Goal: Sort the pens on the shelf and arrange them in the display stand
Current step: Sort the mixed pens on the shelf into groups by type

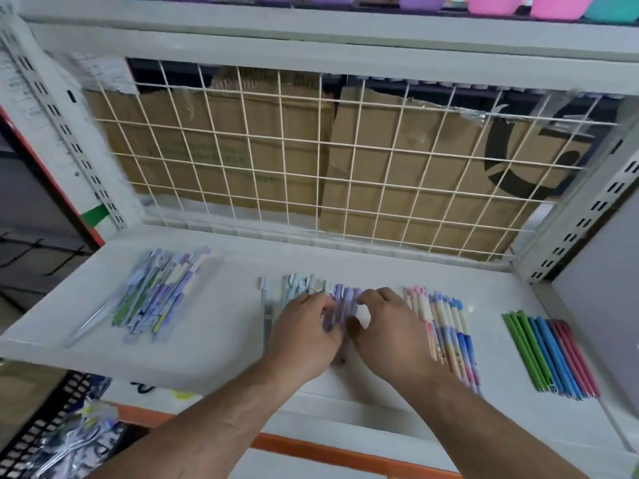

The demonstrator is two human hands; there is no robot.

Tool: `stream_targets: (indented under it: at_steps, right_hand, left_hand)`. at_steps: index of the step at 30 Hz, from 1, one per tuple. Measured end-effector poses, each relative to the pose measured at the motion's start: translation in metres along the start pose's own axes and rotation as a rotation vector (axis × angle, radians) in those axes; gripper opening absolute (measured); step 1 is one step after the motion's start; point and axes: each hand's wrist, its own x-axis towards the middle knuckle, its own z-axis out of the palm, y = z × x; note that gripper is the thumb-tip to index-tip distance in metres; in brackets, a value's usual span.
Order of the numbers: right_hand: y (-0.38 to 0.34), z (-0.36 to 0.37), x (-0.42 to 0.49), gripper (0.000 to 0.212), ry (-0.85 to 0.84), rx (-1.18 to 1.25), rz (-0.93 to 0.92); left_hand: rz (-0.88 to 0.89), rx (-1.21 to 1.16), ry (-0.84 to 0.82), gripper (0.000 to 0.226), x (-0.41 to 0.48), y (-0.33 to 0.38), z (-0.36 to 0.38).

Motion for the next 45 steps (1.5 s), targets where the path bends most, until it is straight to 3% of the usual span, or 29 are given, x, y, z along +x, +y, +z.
stream_targets:
  at_steps: [7, 16, 28, 32, 38, 42, 45]
  right_hand:
    - [-0.073, 0.036, 0.020, 0.026, -0.012, 0.023, 0.011]
    - [-0.142, 0.072, 0.034, 0.029, 0.005, 0.072, -0.022]
    - [-0.160, 0.079, 0.032, 0.028, 0.004, 0.082, 0.074]
    - [-0.158, 0.079, 0.031, 0.025, 0.015, 0.076, 0.093]
    - [-0.153, 0.075, 0.029, 0.023, 0.019, 0.088, 0.102]
    - [-0.149, 0.071, 0.029, 0.020, -0.011, 0.097, 0.126]
    - [-0.146, 0.068, 0.028, 0.016, -0.041, 0.104, 0.125]
  left_hand:
    - [-0.045, 0.168, 0.021, 0.038, 0.004, -0.064, -0.063]
    - [-0.216, 0.699, -0.018, 0.058, 0.024, -0.148, -0.127]
    - [-0.157, 0.750, -0.211, 0.031, 0.054, -0.165, -0.132]
    - [-0.239, 0.682, -0.328, 0.035, 0.066, -0.165, -0.132]
    - [-0.224, 0.746, -0.342, 0.039, 0.070, -0.160, -0.121]
    - [-0.297, 0.666, -0.434, 0.051, 0.075, -0.165, -0.110]
    - [-0.286, 0.768, -0.360, 0.038, 0.072, -0.156, -0.109]
